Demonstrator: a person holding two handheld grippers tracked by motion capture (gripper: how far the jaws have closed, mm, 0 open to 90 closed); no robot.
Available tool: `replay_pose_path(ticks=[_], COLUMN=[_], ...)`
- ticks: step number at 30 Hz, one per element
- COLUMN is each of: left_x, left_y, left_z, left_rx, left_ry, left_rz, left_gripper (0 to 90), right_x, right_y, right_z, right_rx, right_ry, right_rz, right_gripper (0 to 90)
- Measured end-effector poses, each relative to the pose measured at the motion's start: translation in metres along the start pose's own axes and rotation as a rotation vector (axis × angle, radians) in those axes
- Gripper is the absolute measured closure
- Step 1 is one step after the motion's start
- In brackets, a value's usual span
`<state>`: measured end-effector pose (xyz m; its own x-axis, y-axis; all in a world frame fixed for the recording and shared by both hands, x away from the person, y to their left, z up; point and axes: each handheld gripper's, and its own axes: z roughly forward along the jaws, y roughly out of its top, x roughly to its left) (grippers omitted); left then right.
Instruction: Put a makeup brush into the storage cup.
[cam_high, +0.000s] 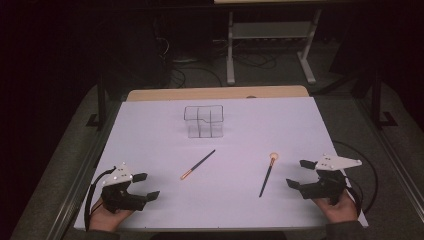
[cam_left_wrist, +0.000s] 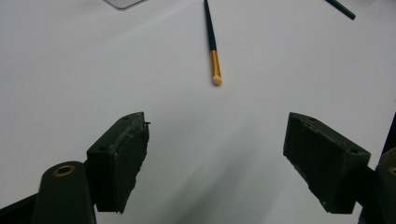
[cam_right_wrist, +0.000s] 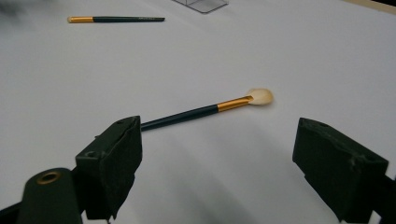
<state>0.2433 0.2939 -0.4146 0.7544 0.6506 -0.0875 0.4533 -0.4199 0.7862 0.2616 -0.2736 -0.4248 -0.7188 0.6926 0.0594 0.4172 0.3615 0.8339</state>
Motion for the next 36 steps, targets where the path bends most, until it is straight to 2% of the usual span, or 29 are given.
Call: replay_pose_path(ticks=[4,7,19,26,28,30,36], left_x=[0.001,0.001,-0.001,-0.001,-0.002,-0.006,-0.009], left_y=[0.001,0.001,0.002,0.005,0.008,0.011,0.022], left_z=[0.001,0.001,-0.003,-0.004,-0.004,-0.004,0.001], left_rx=[0.000,0.003,-0.026,-0.032,-0.033,-0.043,-0.027], left_ry=[0.003,-0.001,0.017,0.020,0.001,-0.005,-0.033], left_rz=[0.009,-0.002,-0.004,0.005,-0.005,-0.002,0.019], left_gripper=[20.9,20.9,18.9,18.3,18.4,19.1,20.6], right_x=[-0.001,-0.001,0.002,0.006,0.006,0.005,0.004], right_y=[-0.001,-0.001,0.001,0.004,0.003,0.003,0.003], right_z=[0.001,0.001,-0.003,-0.002,-0.003,-0.004,-0.004], right_rx=[0.001,-0.001,-0.029,-0.027,-0.031,-0.036,-0.035], right_ry=[0.002,0.001,0.001,0.002,0.000,-0.002,-0.003], right_rz=[0.001,0.000,-0.012,-0.018,-0.017,-0.007,-0.004], right_gripper=[14.6,14.5,14.4,14.4,14.4,14.4,14.3])
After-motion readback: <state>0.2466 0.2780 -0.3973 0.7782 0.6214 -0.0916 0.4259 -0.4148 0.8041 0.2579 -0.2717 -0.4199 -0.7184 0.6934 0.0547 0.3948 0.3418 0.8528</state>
